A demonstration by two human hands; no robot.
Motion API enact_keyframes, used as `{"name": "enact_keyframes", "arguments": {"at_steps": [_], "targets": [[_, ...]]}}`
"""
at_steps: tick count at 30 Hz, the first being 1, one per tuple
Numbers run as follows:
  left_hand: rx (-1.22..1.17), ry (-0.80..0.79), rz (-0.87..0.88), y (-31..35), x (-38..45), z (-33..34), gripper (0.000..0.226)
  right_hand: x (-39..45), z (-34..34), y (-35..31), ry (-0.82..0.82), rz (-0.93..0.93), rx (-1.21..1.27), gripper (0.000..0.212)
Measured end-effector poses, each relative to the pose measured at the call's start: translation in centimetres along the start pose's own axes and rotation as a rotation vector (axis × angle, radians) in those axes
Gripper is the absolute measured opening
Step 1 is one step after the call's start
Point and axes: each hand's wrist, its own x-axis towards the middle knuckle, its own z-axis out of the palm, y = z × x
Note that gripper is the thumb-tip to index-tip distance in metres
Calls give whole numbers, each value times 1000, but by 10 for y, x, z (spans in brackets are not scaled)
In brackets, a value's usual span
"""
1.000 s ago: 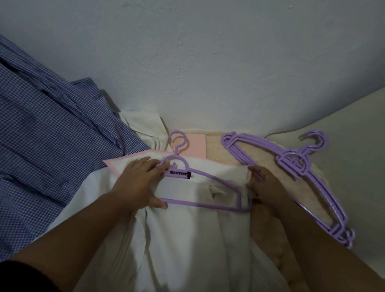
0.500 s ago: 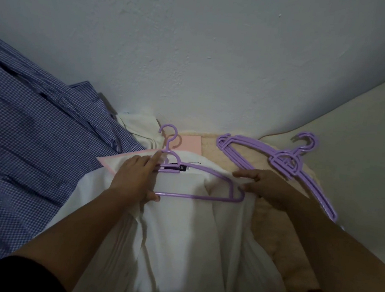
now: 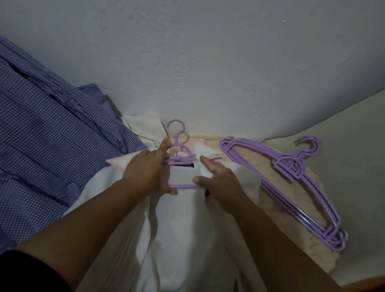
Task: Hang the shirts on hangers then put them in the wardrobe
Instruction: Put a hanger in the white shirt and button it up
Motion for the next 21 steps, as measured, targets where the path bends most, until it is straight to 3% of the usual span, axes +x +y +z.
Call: {"name": "enact_keyframes", "arguments": {"at_steps": [4,8,14,21], "targets": [[20,162,50,-5,19,-26,142,11,5,-13,67,-61,146,64],[17,246,82,-1,39,-44,138,25,-4,-9,90,1,262,66],[131,109,29,-13,53,-1,126,49,13,25,28,137,170,63],[172,94,100,-29,51,37,118,62,35,50,-13,199,327,67]]}}
